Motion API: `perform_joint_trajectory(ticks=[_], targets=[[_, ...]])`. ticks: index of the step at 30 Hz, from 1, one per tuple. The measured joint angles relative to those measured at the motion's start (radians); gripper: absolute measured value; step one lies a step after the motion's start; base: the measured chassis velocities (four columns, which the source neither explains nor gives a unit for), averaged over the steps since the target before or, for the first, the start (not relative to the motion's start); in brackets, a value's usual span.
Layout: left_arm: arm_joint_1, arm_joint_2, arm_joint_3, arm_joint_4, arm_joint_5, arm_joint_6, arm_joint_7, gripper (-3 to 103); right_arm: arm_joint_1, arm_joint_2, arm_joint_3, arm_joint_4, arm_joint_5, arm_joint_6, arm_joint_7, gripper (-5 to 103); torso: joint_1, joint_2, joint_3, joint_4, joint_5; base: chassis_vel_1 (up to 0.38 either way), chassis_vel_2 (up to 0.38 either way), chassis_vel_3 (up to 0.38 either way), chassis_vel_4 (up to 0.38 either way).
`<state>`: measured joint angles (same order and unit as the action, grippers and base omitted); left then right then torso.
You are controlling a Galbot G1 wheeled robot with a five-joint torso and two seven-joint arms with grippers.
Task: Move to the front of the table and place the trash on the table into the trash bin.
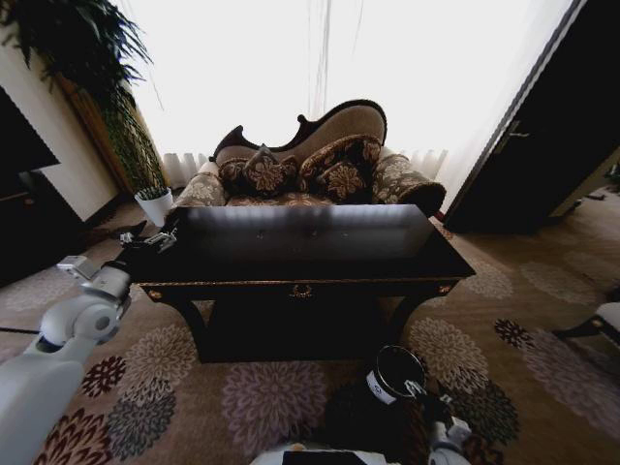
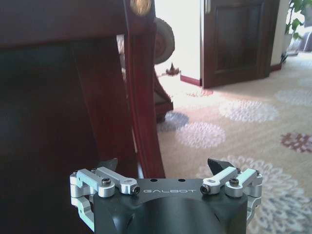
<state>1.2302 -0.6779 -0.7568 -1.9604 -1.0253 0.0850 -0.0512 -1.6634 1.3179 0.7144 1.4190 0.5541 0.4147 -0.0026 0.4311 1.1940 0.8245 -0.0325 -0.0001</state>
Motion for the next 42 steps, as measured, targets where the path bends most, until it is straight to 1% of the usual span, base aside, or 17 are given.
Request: perform_joint_trajectory(ticks=[5, 9, 13, 15, 16, 19, 20, 22, 23, 24, 25, 29, 30, 33, 35, 38, 42], targets=[[0.000, 0.000, 0.000, 0.000, 0.000, 0.000, 0.000, 100, -0.108, 0.020, 0.043, 0.144, 0.010, 0.016, -0.003, 100, 0.000, 0.000, 0.000, 0.0000, 0.0000, 0.000, 0.000, 0.000, 0.000], [0.000, 0.000, 0.000, 0.000, 0.000, 0.000, 0.000, 100, -0.220, 0.040, 0.095, 0.384, 0.008, 0.017, 0.001, 100, 0.000, 0.000, 0.000, 0.0003, -0.0001, 0.000, 0.000, 0.000, 0.000], [0.000, 0.000, 0.000, 0.000, 0.000, 0.000, 0.000, 100, -0.285, 0.048, 0.123, 0.524, 0.004, 0.008, 0.015, 100, 0.000, 0.000, 0.000, 0.0000, 0.0000, 0.000, 0.000, 0.000, 0.000], [0.000, 0.000, 0.000, 0.000, 0.000, 0.000, 0.000, 100, -0.316, 0.049, 0.147, 0.637, 0.003, -0.020, 0.035, 100, 0.000, 0.000, 0.000, 0.0001, -0.0003, 0.000, 0.000, 0.000, 0.000], [0.000, 0.000, 0.000, 0.000, 0.000, 0.000, 0.000, 100, -0.316, 0.049, 0.147, 0.637, 0.003, -0.020, 0.035, 100, 0.000, 0.000, 0.000, 0.0001, -0.0003, 0.000, 0.000, 0.000, 0.000], [0.000, 0.000, 0.000, 0.000, 0.000, 0.000, 0.000, 100, -0.314, 0.027, 0.180, 0.748, 0.006, -0.096, 0.066, 100, 0.000, 0.000, 0.000, 0.0001, 0.0000, 0.000, 0.000, 0.000, 0.000], [0.000, 0.000, 0.000, 0.000, 0.000, 0.000, 0.000, 100, -0.314, 0.027, 0.180, 0.748, 0.006, -0.096, 0.066, 100, 0.000, 0.000, 0.000, 0.0001, 0.0000, 0.000, 0.000, 0.000, 0.000], [0.000, 0.000, 0.000, 0.000, 0.000, 0.000, 0.000, 100, -0.295, 0.005, 0.195, 0.785, 0.007, -0.148, 0.087, 100, 0.000, 0.000, 0.000, 0.0000, 0.0000, 0.000, 0.000, 0.000, 0.000], [0.000, 0.000, 0.000, 0.000, 0.000, 0.000, 0.000, 100, -0.253, -0.026, 0.207, 0.815, 0.011, -0.210, 0.120, 100, 0.000, 0.000, 0.000, 0.0001, 0.0000, 0.000, 0.000, 0.000, 0.000], [0.000, 0.000, 0.000, 0.000, 0.000, 0.000, 0.000, 100, -0.228, -0.042, 0.209, 0.821, 0.014, -0.237, 0.135, 100, 0.000, 0.000, 0.000, 0.0001, 0.0000, 0.000, 0.000, 0.000, 0.000], [0.000, 0.000, 0.000, 0.000, 0.000, 0.000, 0.000, 100, -0.228, -0.042, 0.209, 0.821, 0.014, -0.237, 0.135, 100, 0.000, 0.000, 0.000, 0.0001, 0.0000, 0.000, 0.000, 0.000, 0.000], [0.000, 0.000, 0.000, 0.000, 0.000, 0.000, 0.000, 100, -0.086, -0.169, 0.186, 0.822, 0.018, -0.368, 0.206, 100, 0.000, 0.000, 0.000, 0.0003, 0.0005, 0.000, 0.000, 0.000, 0.000], [0.000, 0.000, 0.000, 0.000, 0.000, 0.000, 0.000, 100, -0.086, -0.169, 0.186, 0.822, 0.018, -0.368, 0.206, 100, 0.000, 0.000, 0.000, 0.0003, 0.0005, 0.000, 0.000, 0.000, 0.000], [0.000, 0.000, 0.000, 0.000, 0.000, 0.000, 0.000, 100, -0.001, -0.291, 0.155, 0.825, 0.035, -0.476, 0.214, 100, 0.000, 0.000, 0.000, 0.0003, 0.0002, 0.000, 0.000, 0.000, 0.000], [0.000, 0.000, 0.000, 0.000, 0.000, 0.000, 0.000, 100, 0.015, -0.308, 0.148, 0.818, 0.039, -0.482, 0.212, 100, 0.000, 0.000, 0.000, 0.0002, 0.0002, 0.000, 0.000, 0.000, 0.000], [0.000, 0.000, 0.000, 0.000, 0.000, 0.000, 0.000, 100, 0.103, -0.376, 0.095, 0.756, 0.062, -0.479, 0.185, 100, 0.000, 0.000, 0.000, 0.0003, 0.0002, 0.000, 0.000, 0.000, 0.000], [0.000, 0.000, 0.000, 0.000, 0.000, 0.000, 0.001, 100, 0.178, -0.416, 0.047, 0.698, 0.089, -0.463, 0.180, 100, 0.000, 0.000, 0.000, 0.0001, 0.0003, 0.000, 0.000, 0.000, 0.000]])
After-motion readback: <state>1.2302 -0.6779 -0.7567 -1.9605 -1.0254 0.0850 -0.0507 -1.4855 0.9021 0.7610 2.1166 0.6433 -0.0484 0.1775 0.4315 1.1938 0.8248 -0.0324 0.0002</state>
